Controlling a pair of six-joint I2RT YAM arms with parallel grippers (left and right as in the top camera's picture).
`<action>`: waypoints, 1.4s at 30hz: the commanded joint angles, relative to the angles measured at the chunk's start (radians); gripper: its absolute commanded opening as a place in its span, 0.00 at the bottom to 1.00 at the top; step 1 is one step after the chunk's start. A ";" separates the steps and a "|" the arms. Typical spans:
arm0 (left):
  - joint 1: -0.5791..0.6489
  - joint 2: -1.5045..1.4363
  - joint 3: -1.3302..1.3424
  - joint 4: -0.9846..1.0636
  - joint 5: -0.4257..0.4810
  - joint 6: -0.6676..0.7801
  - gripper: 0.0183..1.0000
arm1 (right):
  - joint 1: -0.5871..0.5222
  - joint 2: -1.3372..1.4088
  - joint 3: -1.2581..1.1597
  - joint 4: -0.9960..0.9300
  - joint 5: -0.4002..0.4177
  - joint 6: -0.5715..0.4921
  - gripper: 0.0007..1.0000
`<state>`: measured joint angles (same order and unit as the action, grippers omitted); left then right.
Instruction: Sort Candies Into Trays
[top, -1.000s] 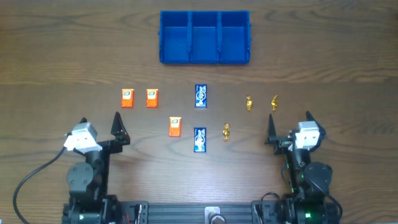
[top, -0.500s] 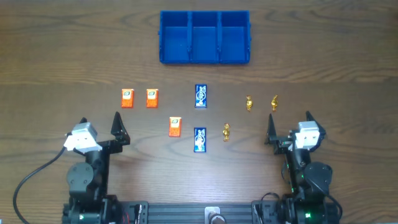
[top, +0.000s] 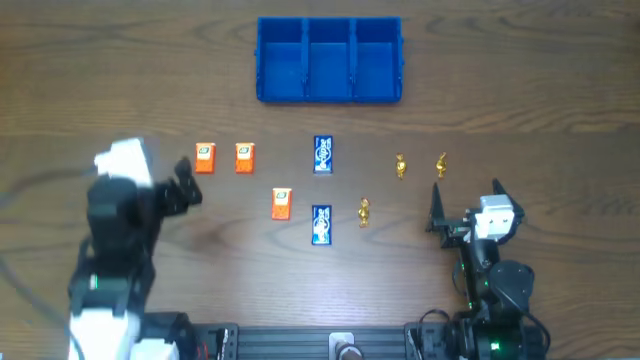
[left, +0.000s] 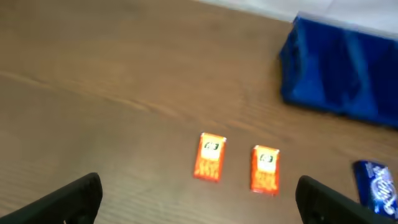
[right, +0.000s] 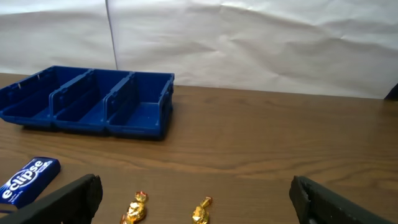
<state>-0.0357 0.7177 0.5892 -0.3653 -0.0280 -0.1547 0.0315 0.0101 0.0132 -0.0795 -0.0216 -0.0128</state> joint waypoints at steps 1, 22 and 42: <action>0.002 0.434 0.165 -0.021 0.005 0.052 1.00 | 0.004 -0.005 -0.005 -0.003 0.010 -0.015 1.00; 0.002 1.112 0.470 -0.091 0.129 0.267 0.94 | 0.004 -0.005 -0.005 -0.003 0.010 -0.015 1.00; 0.003 1.126 0.470 -0.086 0.116 0.217 0.45 | 0.004 -0.005 -0.005 -0.003 0.010 -0.015 1.00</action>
<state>-0.0353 1.8290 1.0401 -0.4496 0.0990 0.0868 0.0315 0.0109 0.0128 -0.0788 -0.0216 -0.0128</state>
